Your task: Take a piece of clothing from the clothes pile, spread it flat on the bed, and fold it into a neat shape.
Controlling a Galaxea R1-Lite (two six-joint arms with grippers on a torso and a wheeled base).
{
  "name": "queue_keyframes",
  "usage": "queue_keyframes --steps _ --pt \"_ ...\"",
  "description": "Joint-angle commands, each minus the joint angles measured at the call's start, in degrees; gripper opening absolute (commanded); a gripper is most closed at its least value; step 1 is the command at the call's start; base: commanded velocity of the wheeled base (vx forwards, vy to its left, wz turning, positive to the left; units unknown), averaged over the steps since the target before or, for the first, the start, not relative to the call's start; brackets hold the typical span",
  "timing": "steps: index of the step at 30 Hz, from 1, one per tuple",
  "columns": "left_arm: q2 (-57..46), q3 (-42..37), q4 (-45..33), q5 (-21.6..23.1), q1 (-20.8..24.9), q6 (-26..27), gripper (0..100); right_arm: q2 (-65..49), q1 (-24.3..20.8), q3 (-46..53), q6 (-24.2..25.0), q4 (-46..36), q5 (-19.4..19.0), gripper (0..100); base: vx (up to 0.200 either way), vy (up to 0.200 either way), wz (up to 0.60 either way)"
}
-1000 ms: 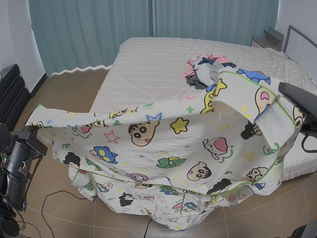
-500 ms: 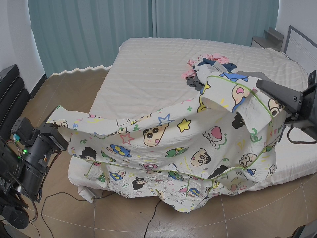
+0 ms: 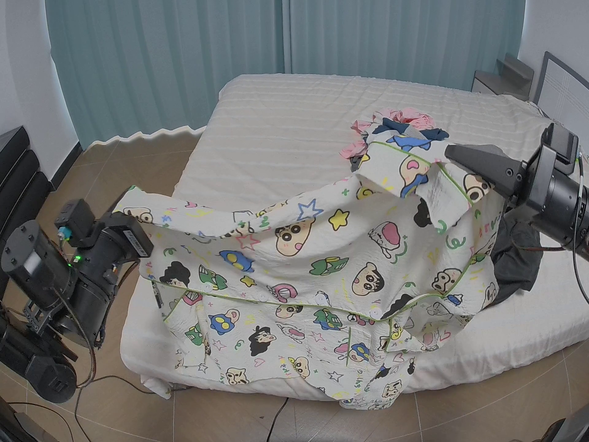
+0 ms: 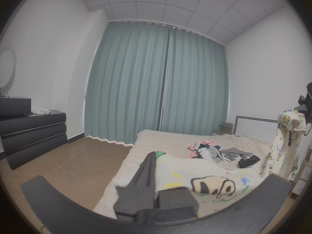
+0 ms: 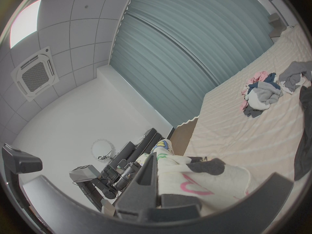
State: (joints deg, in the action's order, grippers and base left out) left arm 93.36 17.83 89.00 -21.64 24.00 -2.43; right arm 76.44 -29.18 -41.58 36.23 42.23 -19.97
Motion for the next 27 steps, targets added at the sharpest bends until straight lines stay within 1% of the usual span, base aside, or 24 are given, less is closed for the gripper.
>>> queue_keyframes --steps 1,13,16,24,27 --pt "4.5 2.7 1.0 0.0 -1.2 0.0 0 4.2 2.0 -1.3 -0.1 1.5 0.0 0 0.2 0.0 0.0" --pt "13.3 9.2 1.0 0.0 -2.8 -0.3 0 15.2 2.6 -2.1 -0.4 10.0 0.3 0 0.2 0.0 0.0" --pt "15.6 11.0 1.0 -0.1 -3.0 -0.4 0 18.1 3.4 -2.8 -0.4 12.1 0.4 0 0.2 0.0 0.0" --pt "20.4 13.1 1.0 -0.1 -4.0 -0.7 0 22.7 3.8 -5.2 -0.4 13.2 0.5 0 0.2 0.0 0.0" --pt "22.6 13.5 1.0 -0.1 -4.5 -0.7 0 24.8 3.9 -6.6 -0.3 13.3 0.5 0 0.0 0.0 0.0"
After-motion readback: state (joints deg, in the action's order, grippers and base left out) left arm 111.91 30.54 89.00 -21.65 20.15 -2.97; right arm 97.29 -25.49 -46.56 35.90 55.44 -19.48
